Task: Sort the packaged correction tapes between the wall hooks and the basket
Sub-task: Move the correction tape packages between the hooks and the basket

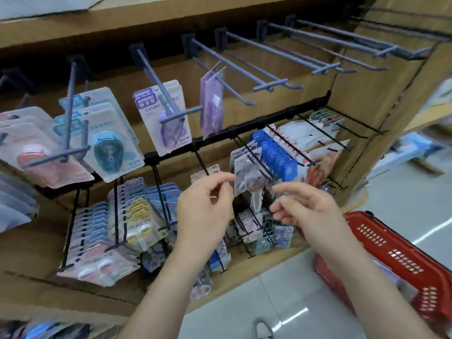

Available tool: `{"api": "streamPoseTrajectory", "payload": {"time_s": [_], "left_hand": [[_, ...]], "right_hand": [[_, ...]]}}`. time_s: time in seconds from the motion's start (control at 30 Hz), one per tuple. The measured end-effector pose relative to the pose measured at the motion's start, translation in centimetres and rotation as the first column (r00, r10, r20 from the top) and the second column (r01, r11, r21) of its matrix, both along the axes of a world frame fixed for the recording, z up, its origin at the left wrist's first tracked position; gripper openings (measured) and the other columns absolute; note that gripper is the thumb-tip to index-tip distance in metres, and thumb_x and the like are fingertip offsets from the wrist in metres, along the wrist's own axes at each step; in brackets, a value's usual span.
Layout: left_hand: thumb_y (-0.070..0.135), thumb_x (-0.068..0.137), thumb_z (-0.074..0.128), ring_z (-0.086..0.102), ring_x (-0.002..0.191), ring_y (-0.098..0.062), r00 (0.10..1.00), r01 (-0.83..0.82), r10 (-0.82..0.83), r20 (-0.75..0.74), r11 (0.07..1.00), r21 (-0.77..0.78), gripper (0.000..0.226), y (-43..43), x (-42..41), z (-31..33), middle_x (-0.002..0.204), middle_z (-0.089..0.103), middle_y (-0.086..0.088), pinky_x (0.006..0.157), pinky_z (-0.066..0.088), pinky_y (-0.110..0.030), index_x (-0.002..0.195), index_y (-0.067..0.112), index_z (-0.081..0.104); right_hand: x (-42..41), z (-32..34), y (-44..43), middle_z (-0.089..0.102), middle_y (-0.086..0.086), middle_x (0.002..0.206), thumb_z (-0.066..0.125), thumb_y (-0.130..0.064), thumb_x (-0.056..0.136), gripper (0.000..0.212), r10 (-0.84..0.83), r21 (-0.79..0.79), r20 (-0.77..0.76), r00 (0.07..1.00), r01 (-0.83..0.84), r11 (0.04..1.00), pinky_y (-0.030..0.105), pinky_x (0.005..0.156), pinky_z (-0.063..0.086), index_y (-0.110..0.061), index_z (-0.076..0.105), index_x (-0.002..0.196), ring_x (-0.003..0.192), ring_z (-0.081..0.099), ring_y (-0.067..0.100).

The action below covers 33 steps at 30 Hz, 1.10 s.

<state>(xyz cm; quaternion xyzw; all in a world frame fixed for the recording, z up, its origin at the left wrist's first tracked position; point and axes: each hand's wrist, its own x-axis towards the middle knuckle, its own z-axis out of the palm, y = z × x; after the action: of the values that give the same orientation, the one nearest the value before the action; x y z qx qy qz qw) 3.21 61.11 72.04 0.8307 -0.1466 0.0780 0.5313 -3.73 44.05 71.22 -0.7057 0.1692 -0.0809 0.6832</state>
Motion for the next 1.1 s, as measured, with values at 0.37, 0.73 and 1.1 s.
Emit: {"api": "streamPoseTrajectory", "payload": {"time_s": [0.37,0.73,1.1], "left_hand": [[0.013,0.09,0.063,0.063,0.077,0.001,0.889,0.44,-0.453,-0.061,0.814,0.38,0.017,-4.2,-3.7,-7.3,0.092,0.073,0.01,0.072,0.052,-0.02,0.096,0.021,0.077],[0.026,0.095,0.051,0.064,0.108,-0.021,0.724,0.652,-0.563,-0.398,0.373,0.66,0.029,-19.7,-7.9,-17.5,0.117,0.07,0.003,0.09,0.05,-0.035,0.119,0.025,0.068],[0.023,0.092,0.06,0.06,0.115,-0.02,0.652,0.75,-0.468,-0.597,0.278,0.601,0.034,-37.8,-9.8,-28.1,0.126,0.066,0.0,0.092,0.045,-0.031,0.126,0.027,0.063]], "right_hand": [[-14.4,-6.5,-8.8,0.071,0.0,0.075,0.061,-0.01,0.094,0.016,-0.288,-0.659,-0.328,0.9,0.0,0.752,0.032,0.066,0.045,-0.021,0.071,0.098,0.063,0.057,0.012],[-28.3,-14.7,-22.9,0.066,0.002,0.123,0.056,-0.015,0.095,0.039,-0.46,-0.661,-0.603,0.651,-0.084,0.746,0.031,0.084,0.045,-0.023,0.057,0.133,0.11,0.062,0.023],[-33.2,-26.7,-35.3,0.059,0.01,0.133,0.057,-0.015,0.097,0.05,-0.508,-0.448,-0.718,0.477,0.241,0.861,0.037,0.097,0.047,-0.018,0.046,0.145,0.115,0.06,0.026]]}}
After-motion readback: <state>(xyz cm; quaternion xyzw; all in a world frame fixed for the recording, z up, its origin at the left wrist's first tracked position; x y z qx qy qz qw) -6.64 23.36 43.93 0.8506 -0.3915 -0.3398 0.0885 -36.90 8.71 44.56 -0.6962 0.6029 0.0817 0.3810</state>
